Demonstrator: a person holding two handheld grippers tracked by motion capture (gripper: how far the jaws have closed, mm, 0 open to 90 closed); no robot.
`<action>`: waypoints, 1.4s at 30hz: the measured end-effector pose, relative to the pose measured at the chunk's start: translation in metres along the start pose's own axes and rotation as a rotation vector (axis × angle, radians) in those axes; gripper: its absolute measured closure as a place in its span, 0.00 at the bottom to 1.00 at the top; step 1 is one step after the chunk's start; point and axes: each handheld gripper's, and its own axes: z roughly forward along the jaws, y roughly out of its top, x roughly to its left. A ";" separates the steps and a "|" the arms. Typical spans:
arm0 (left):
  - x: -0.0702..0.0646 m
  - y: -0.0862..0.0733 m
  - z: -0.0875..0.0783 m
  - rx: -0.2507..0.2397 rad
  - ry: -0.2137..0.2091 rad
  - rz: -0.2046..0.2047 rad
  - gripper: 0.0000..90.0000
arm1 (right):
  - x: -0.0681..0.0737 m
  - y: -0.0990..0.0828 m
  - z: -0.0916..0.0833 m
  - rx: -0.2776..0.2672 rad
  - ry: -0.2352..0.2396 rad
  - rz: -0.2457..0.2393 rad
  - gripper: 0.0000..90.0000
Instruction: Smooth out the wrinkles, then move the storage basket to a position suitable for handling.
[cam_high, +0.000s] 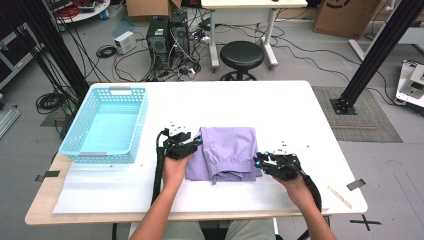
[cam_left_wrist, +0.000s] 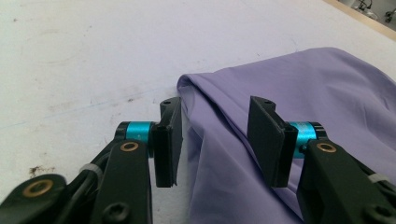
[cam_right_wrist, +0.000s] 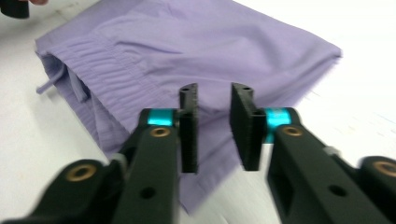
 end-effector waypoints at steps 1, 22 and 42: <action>0.000 0.000 0.000 -0.006 -0.013 -0.001 0.61 | 0.001 -0.003 0.004 0.031 0.021 -0.014 0.87; 0.009 0.008 -0.016 -0.110 -0.151 0.006 0.38 | -0.022 0.000 -0.027 -0.086 -0.125 0.067 0.31; 0.006 0.012 -0.033 -0.141 -0.152 0.067 0.29 | -0.027 -0.003 -0.029 -0.104 -0.154 0.088 0.29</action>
